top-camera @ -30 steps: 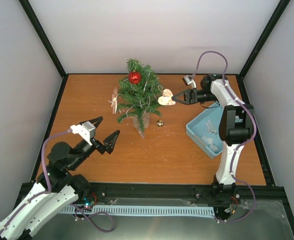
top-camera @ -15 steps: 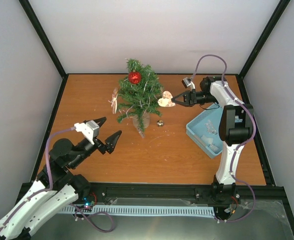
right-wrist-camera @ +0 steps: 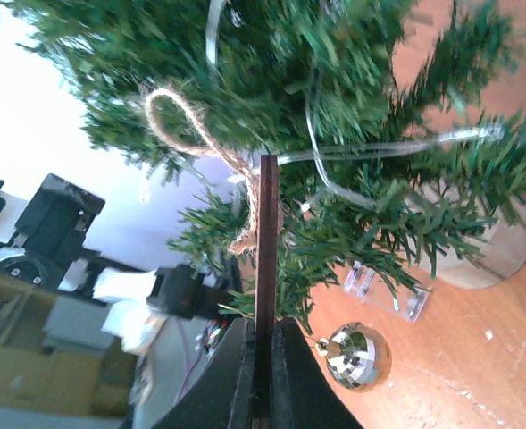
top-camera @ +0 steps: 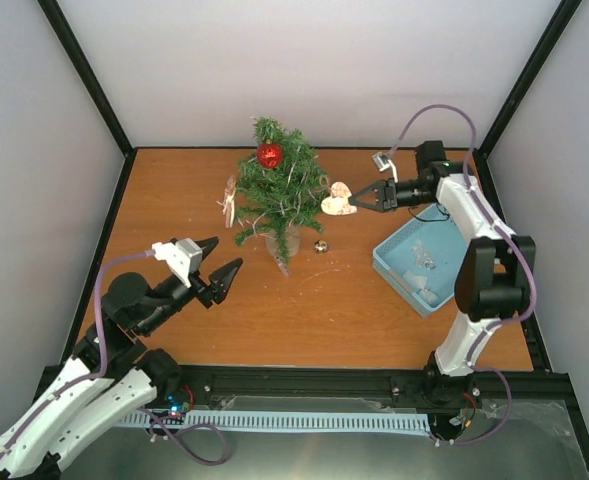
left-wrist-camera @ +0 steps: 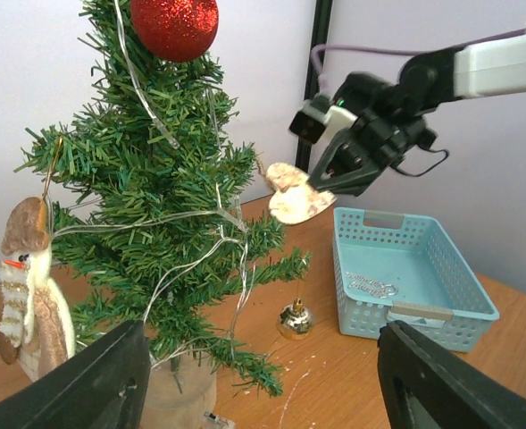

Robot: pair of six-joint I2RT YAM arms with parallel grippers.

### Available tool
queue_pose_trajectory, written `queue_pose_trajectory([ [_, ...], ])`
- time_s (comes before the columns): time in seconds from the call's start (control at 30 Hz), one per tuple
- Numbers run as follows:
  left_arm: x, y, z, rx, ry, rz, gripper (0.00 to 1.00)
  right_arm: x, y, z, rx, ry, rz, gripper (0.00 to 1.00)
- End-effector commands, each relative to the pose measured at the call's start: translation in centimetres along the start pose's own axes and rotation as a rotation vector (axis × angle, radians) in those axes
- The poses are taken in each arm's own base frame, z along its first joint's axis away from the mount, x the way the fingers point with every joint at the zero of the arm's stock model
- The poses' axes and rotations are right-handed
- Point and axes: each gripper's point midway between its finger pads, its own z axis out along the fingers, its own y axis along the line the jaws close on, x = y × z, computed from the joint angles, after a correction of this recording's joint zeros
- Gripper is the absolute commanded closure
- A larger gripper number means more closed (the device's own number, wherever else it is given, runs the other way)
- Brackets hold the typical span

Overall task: Decorate the small christmas tree
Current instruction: Hang the decoration item on the Christmas tree.

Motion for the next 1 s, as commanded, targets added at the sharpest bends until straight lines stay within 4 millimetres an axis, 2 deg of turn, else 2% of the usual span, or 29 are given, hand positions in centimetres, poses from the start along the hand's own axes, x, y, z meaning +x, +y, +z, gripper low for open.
queue_pose_trajectory([
  [0.0,-2.9,-0.2,0.1,0.001,-0.015,-0.011,0.33,-1.7,1.7,-2.9,0.084,-0.106,-0.07,0.97],
  [0.1,-4.3,-0.8,0.8,0.028,0.002,0.007,0.4,-1.3,1.7,-3.8,0.114,-0.146,-0.076,0.97],
  [0.13,-4.2,-0.9,1.3,0.036,0.019,0.012,0.42,-1.2,2.1,-3.9,0.106,-0.142,-0.091,0.97],
  [0.3,-5.4,-1.5,3.6,0.067,0.059,0.015,0.45,-0.4,4.6,-2.8,0.088,-0.124,-0.145,0.97],
  [0.4,-5.8,-1.2,4.9,0.056,0.08,-0.002,0.43,-0.3,6.4,-2.5,0.059,-0.127,-0.182,0.97],
  [0.53,-5.9,-1.1,6.0,0.046,0.095,-0.026,0.38,-0.4,8.6,-3.0,0.088,-0.162,-0.227,0.97],
  [0.7,-5.4,-1.1,6.5,0.053,0.101,-0.028,0.33,0.1,10.1,-3.0,0.074,-0.193,-0.25,0.97],
  [0.8,-4.9,-1.2,6.6,0.061,0.098,-0.015,0.3,0.6,10.8,-2.1,0.047,-0.177,-0.264,0.97],
  [0.97,-4.0,-0.9,6.7,0.048,0.113,-0.013,0.24,0.8,13.3,-0.2,-0.004,-0.134,-0.323,0.97],
])
